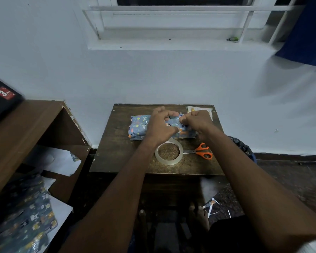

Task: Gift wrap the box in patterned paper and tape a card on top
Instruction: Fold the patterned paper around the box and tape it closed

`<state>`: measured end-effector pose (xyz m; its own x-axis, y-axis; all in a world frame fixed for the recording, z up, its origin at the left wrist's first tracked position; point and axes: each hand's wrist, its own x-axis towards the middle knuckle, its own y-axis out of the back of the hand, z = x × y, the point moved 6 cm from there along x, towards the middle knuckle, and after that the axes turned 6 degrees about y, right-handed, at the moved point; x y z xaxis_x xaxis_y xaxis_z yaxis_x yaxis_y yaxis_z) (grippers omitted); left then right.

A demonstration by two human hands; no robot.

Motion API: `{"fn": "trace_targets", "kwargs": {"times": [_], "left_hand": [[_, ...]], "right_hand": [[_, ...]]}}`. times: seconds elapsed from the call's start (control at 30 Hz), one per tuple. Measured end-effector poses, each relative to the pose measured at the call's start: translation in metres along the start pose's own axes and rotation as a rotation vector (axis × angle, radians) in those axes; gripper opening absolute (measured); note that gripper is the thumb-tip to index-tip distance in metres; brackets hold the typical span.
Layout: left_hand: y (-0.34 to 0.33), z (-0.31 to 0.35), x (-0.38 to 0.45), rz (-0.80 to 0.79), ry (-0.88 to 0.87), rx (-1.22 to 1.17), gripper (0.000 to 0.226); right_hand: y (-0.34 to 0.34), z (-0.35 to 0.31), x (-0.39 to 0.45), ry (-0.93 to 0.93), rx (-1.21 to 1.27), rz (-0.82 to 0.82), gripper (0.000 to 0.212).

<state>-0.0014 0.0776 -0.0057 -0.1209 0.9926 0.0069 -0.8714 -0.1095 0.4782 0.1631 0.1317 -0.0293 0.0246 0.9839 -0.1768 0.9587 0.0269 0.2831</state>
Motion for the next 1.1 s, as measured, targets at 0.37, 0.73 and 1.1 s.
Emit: {"fn": "trace_targets", "kwargs": {"times": [0.37,0.73,1.1], "left_hand": [[-0.009,-0.01,0.008,0.054,0.019,0.176,0.05],[-0.006,0.0,0.0,0.034,-0.019,0.313,0.053],[-0.004,0.0,0.0,0.017,0.04,0.421,0.093]], "right_hand": [[0.002,0.001,0.002,0.045,-0.006,-0.042,0.014],[-0.004,-0.003,-0.008,0.034,-0.001,0.031,0.012],[-0.01,-0.015,-0.017,0.043,-0.091,0.155,0.02]]}}
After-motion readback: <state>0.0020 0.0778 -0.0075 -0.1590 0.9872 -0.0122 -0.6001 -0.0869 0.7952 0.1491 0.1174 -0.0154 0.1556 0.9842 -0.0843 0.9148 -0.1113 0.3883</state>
